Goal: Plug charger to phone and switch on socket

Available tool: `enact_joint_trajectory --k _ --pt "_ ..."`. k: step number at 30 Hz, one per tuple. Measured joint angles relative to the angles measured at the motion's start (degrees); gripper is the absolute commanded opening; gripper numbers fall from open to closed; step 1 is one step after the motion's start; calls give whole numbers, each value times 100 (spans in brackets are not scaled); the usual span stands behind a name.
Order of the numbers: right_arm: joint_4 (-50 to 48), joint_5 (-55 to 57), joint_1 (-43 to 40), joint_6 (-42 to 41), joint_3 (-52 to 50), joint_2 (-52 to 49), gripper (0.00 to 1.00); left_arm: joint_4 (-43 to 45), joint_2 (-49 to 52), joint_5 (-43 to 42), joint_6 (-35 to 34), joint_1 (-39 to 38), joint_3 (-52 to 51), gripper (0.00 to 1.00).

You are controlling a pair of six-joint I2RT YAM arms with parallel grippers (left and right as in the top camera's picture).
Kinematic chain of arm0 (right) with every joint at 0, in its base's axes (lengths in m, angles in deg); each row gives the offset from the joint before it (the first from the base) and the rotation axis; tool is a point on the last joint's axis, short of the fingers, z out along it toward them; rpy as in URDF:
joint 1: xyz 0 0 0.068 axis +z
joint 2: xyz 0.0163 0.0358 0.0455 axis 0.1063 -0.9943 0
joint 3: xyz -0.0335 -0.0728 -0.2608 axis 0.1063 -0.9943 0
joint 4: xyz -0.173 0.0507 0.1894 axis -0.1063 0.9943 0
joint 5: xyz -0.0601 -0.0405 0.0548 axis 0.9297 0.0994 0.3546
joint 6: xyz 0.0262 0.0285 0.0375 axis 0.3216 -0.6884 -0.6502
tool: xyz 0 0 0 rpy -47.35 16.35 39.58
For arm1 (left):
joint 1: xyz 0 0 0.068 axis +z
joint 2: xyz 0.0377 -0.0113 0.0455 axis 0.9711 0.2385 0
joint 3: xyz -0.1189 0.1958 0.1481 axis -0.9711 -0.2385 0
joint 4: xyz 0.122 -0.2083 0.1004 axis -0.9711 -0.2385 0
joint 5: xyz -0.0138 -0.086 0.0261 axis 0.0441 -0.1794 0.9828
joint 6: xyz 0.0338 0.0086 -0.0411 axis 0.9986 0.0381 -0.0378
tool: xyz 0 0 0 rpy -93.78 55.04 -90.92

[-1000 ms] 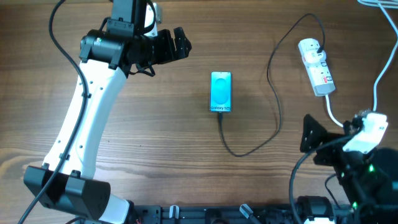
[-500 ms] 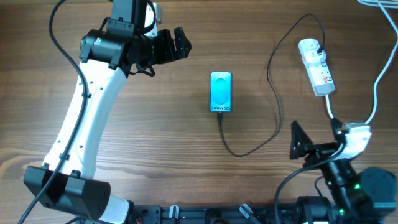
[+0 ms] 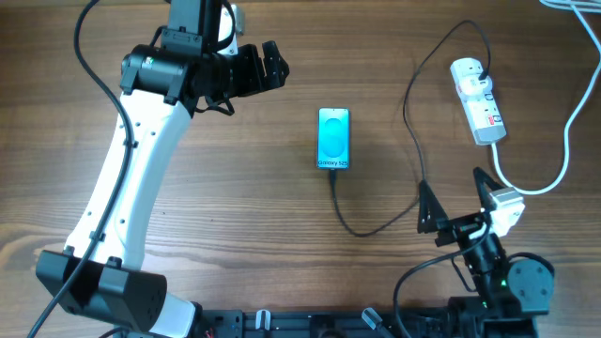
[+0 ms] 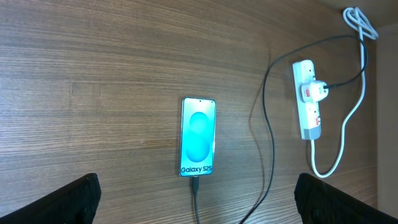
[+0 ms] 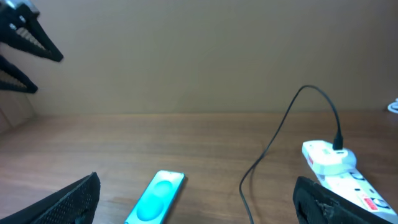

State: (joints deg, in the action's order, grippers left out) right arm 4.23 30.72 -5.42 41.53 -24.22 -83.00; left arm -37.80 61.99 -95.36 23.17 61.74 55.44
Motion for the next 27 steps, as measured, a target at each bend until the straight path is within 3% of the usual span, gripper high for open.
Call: enact_joint_trajectory --k 21,27 --pt "-1790 498 0 0 -1054 92 100 0 0 0 0 0 0 100" --pt "-1792 538 0 2 -1187 92 100 0 0 0 0 0 0 100"
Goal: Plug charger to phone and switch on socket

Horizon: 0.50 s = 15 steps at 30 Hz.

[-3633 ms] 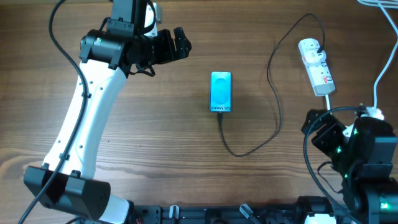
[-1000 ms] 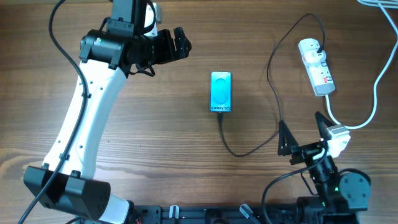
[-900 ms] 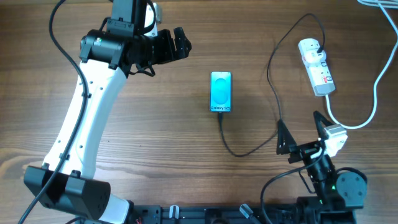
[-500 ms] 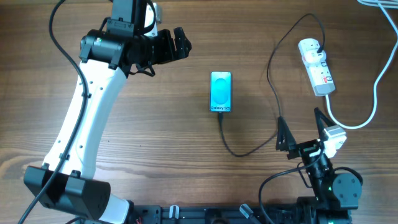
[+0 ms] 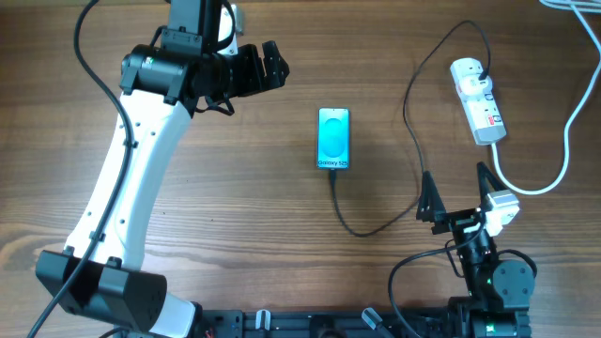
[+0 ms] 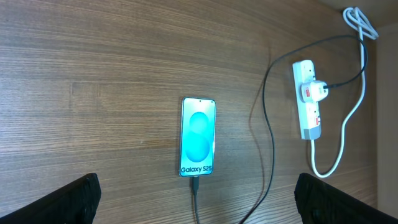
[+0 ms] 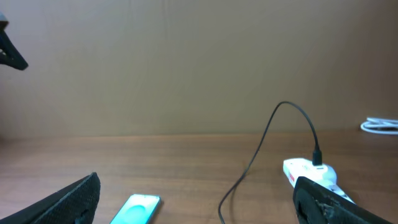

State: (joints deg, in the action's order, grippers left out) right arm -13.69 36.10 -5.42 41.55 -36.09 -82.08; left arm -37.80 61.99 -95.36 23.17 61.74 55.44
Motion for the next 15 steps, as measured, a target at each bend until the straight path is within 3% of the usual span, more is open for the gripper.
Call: enact_joint_trajectory --k 4,15 --pt "654 162 -2 2 -9 15 100 0 0 -2 0 2 0 100" --pt "688 323 0 938 -9 15 100 2 0 0 0 0 0 100"
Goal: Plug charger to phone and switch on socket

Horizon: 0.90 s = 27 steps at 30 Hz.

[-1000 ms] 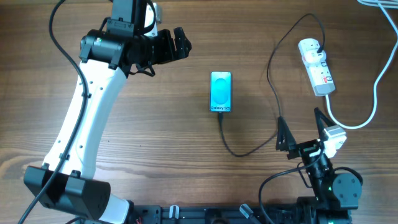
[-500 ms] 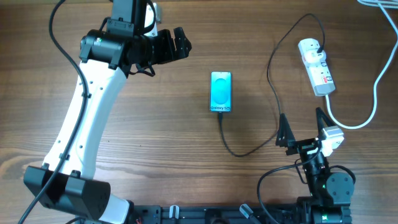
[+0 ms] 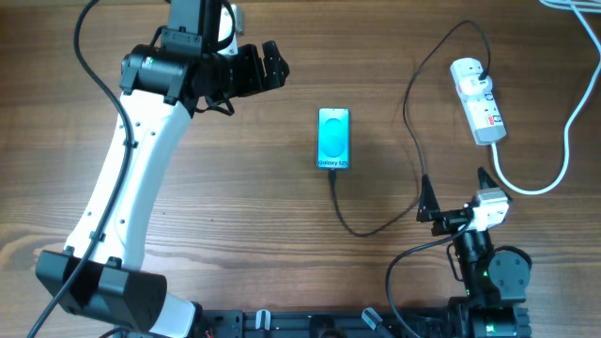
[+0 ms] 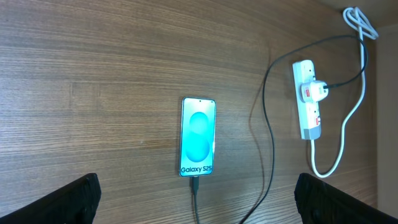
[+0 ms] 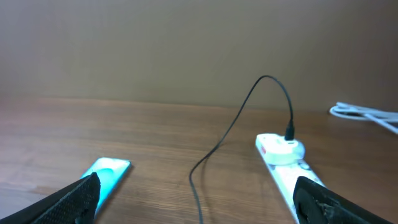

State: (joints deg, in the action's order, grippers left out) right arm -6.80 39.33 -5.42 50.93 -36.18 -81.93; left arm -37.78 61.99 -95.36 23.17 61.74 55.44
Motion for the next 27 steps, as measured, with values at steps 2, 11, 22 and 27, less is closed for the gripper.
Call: enact_joint_trajectory --k 2,11,22,27 --pt "2 70 -2 140 0 0 100 -2 0 0 0 0 0 100" --pt "4 221 -2 282 0 0 100 -2 0 0 0 0 0 100" --pt "4 310 -2 232 0 0 100 -2 0 0 0 0 0 100" --pt "4 328 -2 142 0 0 100 -2 0 0 0 0 0 100"
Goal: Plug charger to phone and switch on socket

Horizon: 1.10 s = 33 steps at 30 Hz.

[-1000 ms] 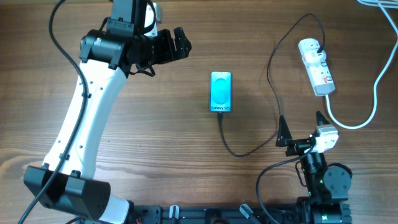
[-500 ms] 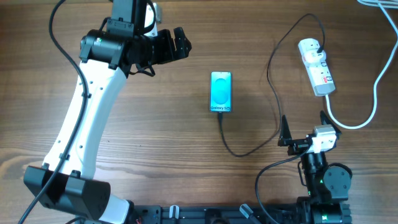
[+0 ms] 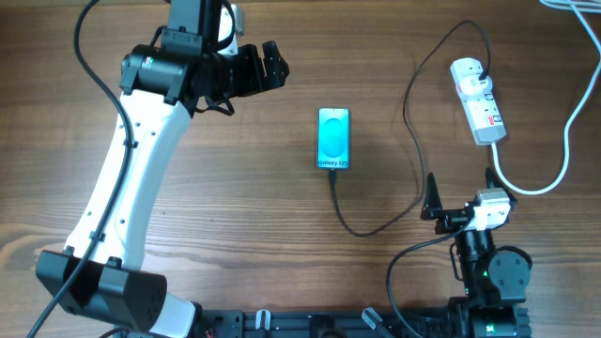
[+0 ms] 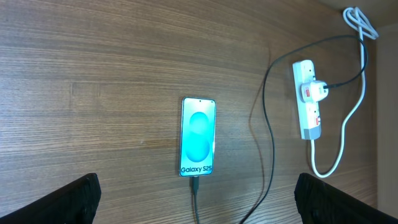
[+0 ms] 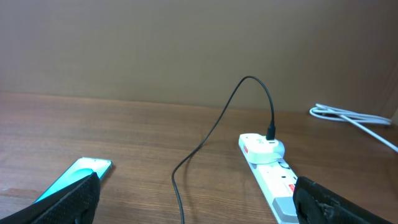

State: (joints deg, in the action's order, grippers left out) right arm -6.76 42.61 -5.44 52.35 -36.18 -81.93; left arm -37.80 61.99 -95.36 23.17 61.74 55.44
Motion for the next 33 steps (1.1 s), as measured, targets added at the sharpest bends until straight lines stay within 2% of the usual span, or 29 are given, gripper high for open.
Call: enact_joint_trajectory --k 33 --pt "0 -2 0 -103 0 0 100 0 0 0 0 0 0 100"
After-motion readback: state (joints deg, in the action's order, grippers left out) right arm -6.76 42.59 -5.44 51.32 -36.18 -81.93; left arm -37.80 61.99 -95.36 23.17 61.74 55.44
